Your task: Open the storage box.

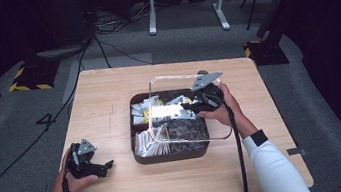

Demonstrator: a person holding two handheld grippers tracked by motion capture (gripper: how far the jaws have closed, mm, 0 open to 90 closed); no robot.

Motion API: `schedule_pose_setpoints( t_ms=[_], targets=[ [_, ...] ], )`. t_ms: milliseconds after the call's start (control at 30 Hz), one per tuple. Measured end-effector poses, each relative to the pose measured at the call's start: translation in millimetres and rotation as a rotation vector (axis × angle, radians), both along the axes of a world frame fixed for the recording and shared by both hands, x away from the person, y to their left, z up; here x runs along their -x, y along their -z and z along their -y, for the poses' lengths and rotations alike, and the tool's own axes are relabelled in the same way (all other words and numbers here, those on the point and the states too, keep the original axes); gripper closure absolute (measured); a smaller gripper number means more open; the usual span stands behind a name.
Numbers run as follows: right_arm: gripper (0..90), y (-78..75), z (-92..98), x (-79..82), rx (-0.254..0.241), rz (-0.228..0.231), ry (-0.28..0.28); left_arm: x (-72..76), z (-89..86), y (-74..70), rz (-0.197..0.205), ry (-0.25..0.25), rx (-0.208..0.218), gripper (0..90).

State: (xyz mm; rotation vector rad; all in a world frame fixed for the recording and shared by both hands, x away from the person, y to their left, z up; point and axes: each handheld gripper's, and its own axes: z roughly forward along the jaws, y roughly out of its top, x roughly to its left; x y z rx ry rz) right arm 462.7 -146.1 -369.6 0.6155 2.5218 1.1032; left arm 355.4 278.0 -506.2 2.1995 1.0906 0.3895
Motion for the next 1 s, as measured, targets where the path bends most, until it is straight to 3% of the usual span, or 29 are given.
schedule_pose_setpoints(
  t_ms=[567,1000],
  targets=[
    [59.4,-12.1,67.6,17.5,0.001,0.03,0.082,-0.1,-0.1,0.0,0.0,0.001,0.0,0.4],
    [59.4,-6.2,95.4,20.5,-0.006,0.023,0.127,-0.1,-0.1,0.0,0.0,0.001,0.0,0.4]
  ],
)
